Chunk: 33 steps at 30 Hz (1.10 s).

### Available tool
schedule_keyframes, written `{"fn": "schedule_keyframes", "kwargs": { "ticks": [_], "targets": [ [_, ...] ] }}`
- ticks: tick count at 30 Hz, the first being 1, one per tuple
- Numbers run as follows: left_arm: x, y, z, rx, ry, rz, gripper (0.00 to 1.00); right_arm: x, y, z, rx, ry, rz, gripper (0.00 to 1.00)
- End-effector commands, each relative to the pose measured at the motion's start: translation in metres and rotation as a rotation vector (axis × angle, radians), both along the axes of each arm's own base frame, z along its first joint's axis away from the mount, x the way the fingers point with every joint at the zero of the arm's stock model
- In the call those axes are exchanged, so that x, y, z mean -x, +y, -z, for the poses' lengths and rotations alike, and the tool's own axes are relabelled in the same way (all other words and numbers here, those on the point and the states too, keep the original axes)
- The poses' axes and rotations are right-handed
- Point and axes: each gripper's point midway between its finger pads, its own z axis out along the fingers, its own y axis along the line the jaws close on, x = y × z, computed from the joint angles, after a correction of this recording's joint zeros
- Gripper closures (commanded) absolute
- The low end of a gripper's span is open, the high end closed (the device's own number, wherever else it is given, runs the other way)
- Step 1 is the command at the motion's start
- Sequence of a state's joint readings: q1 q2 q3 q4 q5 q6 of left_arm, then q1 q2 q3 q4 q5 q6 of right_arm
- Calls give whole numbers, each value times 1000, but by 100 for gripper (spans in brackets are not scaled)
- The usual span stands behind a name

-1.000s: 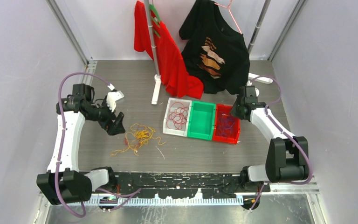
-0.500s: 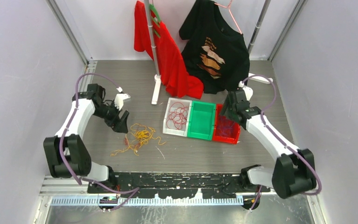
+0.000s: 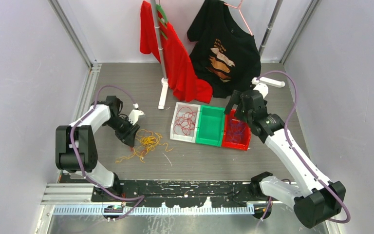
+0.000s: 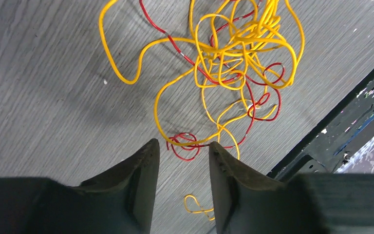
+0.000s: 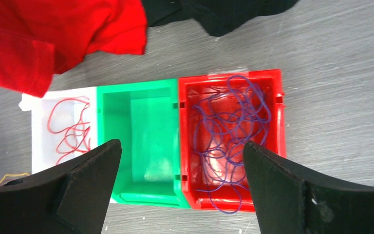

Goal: Untangle the cables
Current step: Untie the cable.

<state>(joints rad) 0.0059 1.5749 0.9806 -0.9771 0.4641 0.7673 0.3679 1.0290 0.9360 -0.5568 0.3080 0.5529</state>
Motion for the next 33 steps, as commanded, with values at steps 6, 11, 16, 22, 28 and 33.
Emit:
{"fn": "schedule_keyframes", "kwargs": {
  "ticks": [6, 11, 16, 22, 28, 33],
  "targets": [
    [-19, -15, -14, 91, -38, -21, 92, -18, 65, -55, -197, -134, -93, 0],
    [-24, -27, -60, 164, -95, -16, 100, -29, 150, -80, -460, -189, -425, 0],
    [-21, -30, -101, 181, -167, -4, 100, -19, 240, -58, -232, -122, -679, 9],
    [-10, -21, -115, 152, -203, 10, 100, 13, 336, -21, -153, -118, -944, 26],
    [-16, 22, -96, 144, -190, -128, 84, 12, 377, 54, 4, 41, -1072, 37],
    [-16, 31, -90, 166, -164, -169, 54, -7, 391, 88, 113, 60, -1116, 42]
  ]
}}
